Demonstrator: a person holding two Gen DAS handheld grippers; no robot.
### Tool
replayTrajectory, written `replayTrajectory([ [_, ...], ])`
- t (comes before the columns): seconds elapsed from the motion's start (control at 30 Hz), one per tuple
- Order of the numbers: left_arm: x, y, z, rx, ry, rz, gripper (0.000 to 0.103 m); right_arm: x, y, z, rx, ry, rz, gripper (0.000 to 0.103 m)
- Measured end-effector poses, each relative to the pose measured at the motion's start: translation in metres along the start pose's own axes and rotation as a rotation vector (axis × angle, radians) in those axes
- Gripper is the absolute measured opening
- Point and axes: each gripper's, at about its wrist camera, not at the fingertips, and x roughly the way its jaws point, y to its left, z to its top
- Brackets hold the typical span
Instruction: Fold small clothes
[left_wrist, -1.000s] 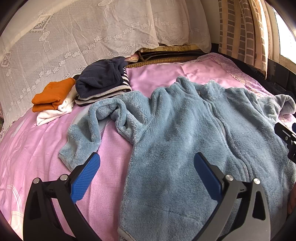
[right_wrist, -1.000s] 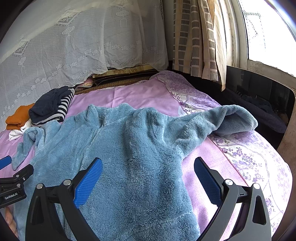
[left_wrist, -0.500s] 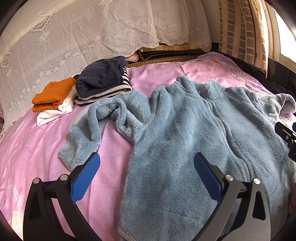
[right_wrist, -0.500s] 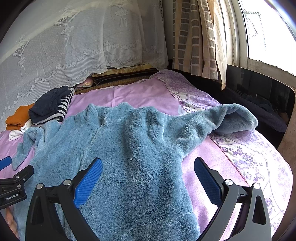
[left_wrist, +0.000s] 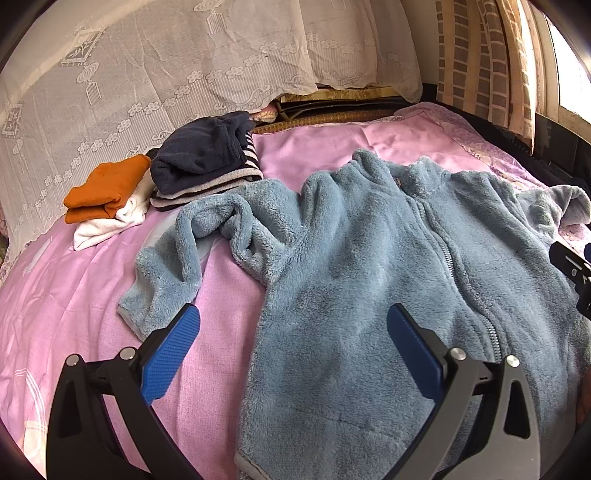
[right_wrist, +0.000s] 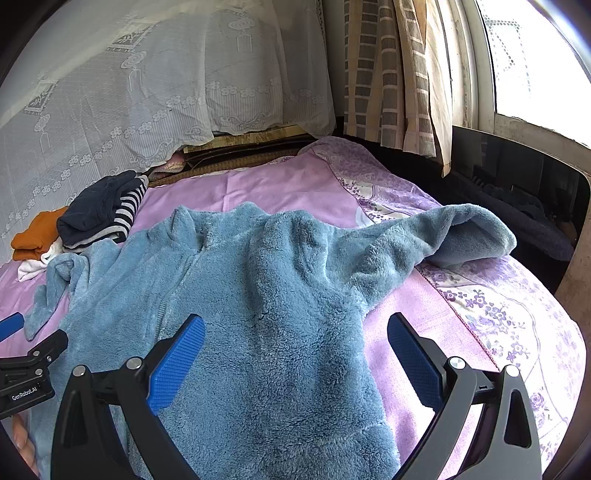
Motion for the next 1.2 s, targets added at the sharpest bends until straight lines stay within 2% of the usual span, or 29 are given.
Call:
replayTrajectory([
  [0.17, 0.000, 0.001, 0.001, 0.000, 0.008, -0.004, 0.099, 0.000, -0.001, 0.001, 0.001, 0.001, 0.000, 0.100],
  [0.23, 0.003, 0.010, 0.002, -0.030, 0.039, -0.043, 0.099, 0.000, -0.001, 0.001, 0.004, 0.002, 0.001, 0.100],
  [0.33, 0.014, 0.049, 0.007, -0.153, 0.124, -0.129, 0.099, 0.000, 0.000, -0.001, 0.015, 0.007, 0.005, 0.100],
  [0.4, 0.025, 0.085, 0.006, -0.260, 0.171, -0.157, 0.099, 0.000, -0.001, -0.003, 0.029, 0.015, 0.016, 0.100],
  [0.53, 0.046, 0.151, -0.004, -0.424, 0.233, -0.123, 0.098, 0.006, -0.007, -0.002, 0.055, 0.039, 0.034, 0.100],
  [0.63, 0.080, 0.164, -0.002, -0.492, 0.319, -0.272, 0.098, 0.007, -0.005, 0.000, 0.055, 0.049, 0.040, 0.100],
  [0.67, 0.088, 0.162, 0.001, -0.485, 0.325, -0.274, 0.097, 0.005, -0.005, 0.001, 0.058, 0.049, 0.045, 0.100],
  [0.7, 0.091, 0.157, 0.006, -0.452, 0.307, -0.249, 0.092, 0.002, -0.006, 0.001, 0.065, 0.045, 0.052, 0.100],
  [0.77, 0.095, 0.150, 0.016, -0.382, 0.283, -0.196, 0.024, -0.004, -0.011, 0.005, 0.094, 0.036, 0.079, 0.100],
  [0.83, 0.098, 0.165, 0.019, -0.447, 0.283, -0.249, 0.018, -0.012, -0.025, 0.013, 0.142, 0.015, 0.108, 0.100],
  [0.87, 0.095, 0.175, 0.021, -0.469, 0.268, -0.234, 0.017, -0.014, -0.034, 0.018, 0.164, 0.014, 0.108, 0.100],
  [0.97, 0.065, 0.225, 0.034, -0.483, 0.118, -0.034, 0.017, -0.002, -0.076, 0.039, 0.216, 0.057, 0.045, 0.100],
  [1.0, 0.059, 0.248, 0.039, -0.501, 0.097, 0.007, 0.017, 0.005, -0.093, 0.043, 0.250, 0.074, 0.019, 0.100],
  [1.07, 0.060, 0.290, 0.044, -0.535, 0.119, 0.069, 0.018, 0.029, -0.129, 0.050, 0.341, 0.134, 0.019, 0.100],
  [1.13, 0.071, 0.313, 0.045, -0.500, 0.175, 0.116, 0.022, 0.050, -0.159, 0.053, 0.450, 0.192, 0.035, 0.100],
  [1.2, 0.074, 0.323, 0.040, -0.469, 0.209, 0.229, 0.024, 0.061, -0.184, 0.053, 0.564, 0.206, 0.033, 0.099],
])
